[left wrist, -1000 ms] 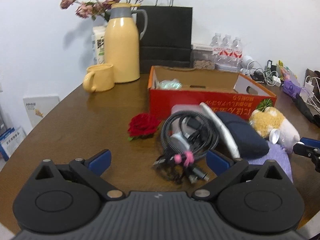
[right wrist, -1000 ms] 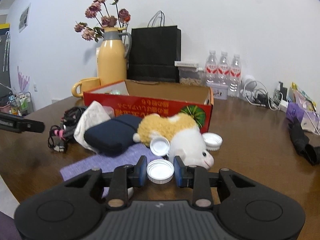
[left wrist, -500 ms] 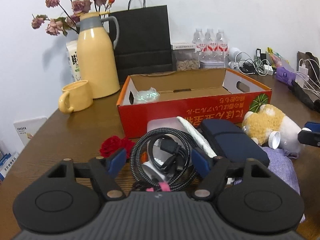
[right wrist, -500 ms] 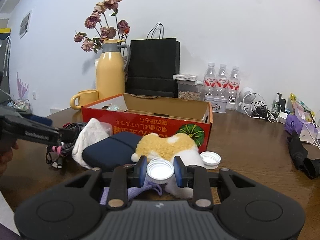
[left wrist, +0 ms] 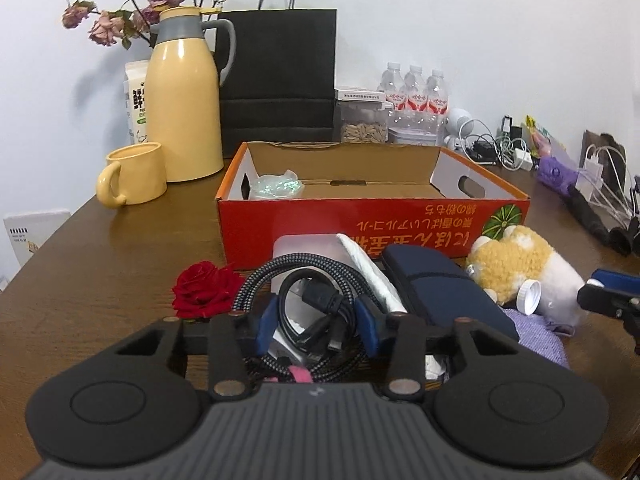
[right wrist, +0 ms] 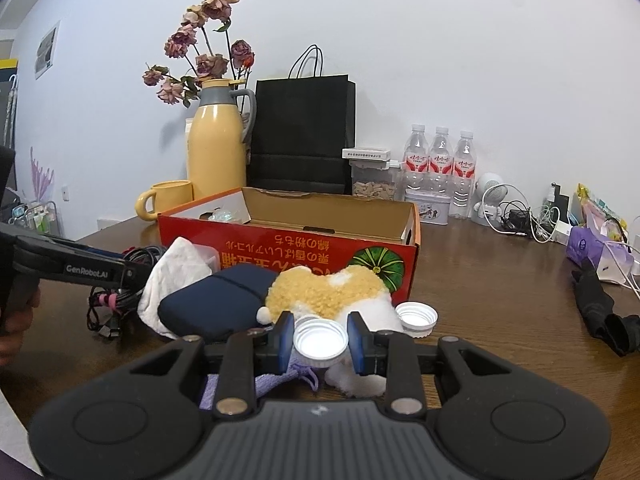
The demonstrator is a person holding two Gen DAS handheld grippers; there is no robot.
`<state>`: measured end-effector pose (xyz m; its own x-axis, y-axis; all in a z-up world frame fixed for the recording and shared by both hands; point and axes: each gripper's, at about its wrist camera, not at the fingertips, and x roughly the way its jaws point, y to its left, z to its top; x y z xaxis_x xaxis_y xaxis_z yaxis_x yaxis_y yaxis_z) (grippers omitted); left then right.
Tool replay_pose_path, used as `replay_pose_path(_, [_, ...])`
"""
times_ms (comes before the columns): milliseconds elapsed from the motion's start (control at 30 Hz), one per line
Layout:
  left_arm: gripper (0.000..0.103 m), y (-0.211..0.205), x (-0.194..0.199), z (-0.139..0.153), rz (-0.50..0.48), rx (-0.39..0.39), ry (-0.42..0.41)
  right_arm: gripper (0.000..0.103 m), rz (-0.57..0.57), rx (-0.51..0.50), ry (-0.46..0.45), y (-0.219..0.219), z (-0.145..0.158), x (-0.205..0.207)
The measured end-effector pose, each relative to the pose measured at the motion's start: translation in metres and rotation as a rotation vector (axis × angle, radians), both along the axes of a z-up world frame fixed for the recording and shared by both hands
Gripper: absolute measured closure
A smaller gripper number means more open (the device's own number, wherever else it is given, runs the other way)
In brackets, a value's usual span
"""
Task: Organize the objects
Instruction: 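Grasp a white bottle cap with the right gripper while the left gripper grasps the black cable, then carry the cap and cable into the box and open both grippers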
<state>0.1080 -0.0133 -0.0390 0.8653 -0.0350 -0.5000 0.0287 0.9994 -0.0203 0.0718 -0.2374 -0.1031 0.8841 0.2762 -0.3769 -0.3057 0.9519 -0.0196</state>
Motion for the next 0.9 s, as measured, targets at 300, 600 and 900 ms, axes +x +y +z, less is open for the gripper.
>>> replay_pose_path(300, [0.061,0.006,-0.011,0.011,0.017,-0.016,-0.038,0.076,0.002,0.0,0.0,0.0,0.0,0.0])
replay_pose_path(600, [0.061,0.003,-0.01,0.034,0.008,-0.014,-0.09,0.076,0.019,-0.005,-0.037,0.004,0.015,0.008])
replay_pose_path(900, [0.061,-0.011,0.025,0.078,-0.002,-0.01,-0.168,0.076,0.058,0.003,-0.118,0.026,0.056,0.051])
